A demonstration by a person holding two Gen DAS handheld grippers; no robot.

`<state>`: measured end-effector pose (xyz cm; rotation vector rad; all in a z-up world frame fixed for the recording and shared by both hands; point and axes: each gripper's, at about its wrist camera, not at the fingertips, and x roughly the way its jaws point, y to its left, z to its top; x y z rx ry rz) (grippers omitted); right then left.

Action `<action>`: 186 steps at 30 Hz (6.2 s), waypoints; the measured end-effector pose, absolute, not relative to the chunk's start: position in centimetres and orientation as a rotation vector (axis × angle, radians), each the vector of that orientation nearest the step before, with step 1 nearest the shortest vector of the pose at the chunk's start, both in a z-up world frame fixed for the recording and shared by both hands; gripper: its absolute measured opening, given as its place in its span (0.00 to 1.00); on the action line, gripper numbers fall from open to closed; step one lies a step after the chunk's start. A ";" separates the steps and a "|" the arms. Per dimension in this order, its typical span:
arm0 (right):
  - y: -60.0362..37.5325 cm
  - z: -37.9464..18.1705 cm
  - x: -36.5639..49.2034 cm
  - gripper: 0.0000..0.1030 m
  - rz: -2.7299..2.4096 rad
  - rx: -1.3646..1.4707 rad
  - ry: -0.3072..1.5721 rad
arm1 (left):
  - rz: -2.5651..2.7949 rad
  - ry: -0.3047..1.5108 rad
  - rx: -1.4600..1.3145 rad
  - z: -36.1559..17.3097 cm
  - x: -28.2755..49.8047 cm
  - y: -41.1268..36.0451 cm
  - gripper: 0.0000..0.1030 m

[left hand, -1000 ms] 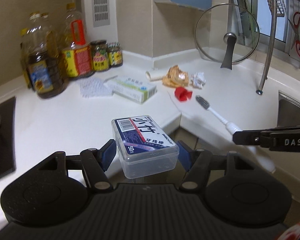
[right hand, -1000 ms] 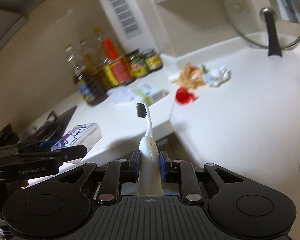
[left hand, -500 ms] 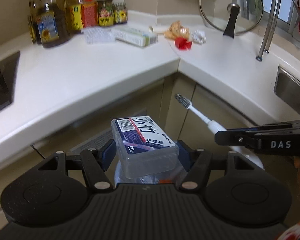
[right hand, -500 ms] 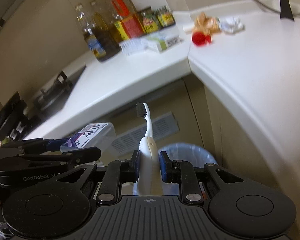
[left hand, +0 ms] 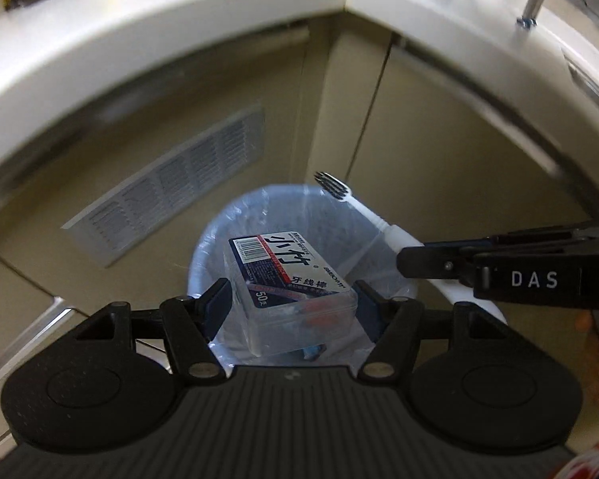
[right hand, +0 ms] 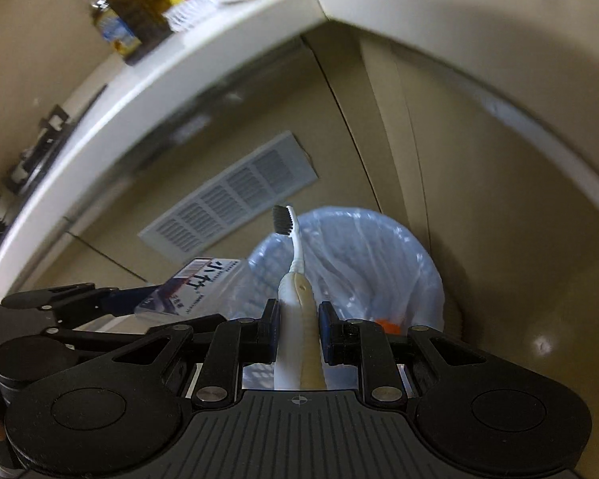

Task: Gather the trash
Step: 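Open both tools to drop the box and toothbrush into the bin, then raise both tools back up toward the counter items, then grasp the red cup with the right tool while the left tool approaches the bubble wrap, then grasp the clear bubble wrap with the left tool while the right tool holds the cup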

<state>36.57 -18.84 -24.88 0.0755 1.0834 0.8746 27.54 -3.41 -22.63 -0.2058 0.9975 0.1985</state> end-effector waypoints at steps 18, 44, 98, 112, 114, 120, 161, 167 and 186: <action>-18.5 -29.9 38.6 0.20 0.763 0.153 1.153 | 0.140 1.100 -0.168 -29.0 31.3 -1.7 0.68; -16.0 -30.7 39.1 0.57 0.751 0.178 1.161 | 0.227 1.051 -0.227 -26.1 28.9 0.2 0.68; -22.0 -14.6 33.4 0.60 0.861 0.074 0.883 | 0.371 0.760 -0.204 -9.5 23.9 -2.7 0.68; -20.0 -11.0 39.9 0.60 0.710 0.120 0.743 | 0.305 0.681 -0.147 -6.3 30.1 3.6 0.68; -19.4 -10.8 41.4 0.60 0.685 0.129 0.723 | 0.301 0.677 -0.136 -6.2 31.1 4.8 0.68; -17.4 -10.0 45.4 0.60 0.641 0.109 0.666 | 0.296 0.670 -0.123 -6.0 33.9 8.4 0.68; -6.6 -12.6 54.4 0.32 0.515 -0.170 0.567 | 0.239 0.693 -0.108 -8.3 43.0 18.9 0.68; -8.9 -11.4 55.7 0.32 0.464 0.043 0.626 | 0.253 0.673 -0.115 -8.5 44.4 20.3 0.68; -14.1 -10.3 55.1 0.32 0.363 0.295 0.644 | 0.231 0.676 -0.162 -11.2 50.3 23.2 0.48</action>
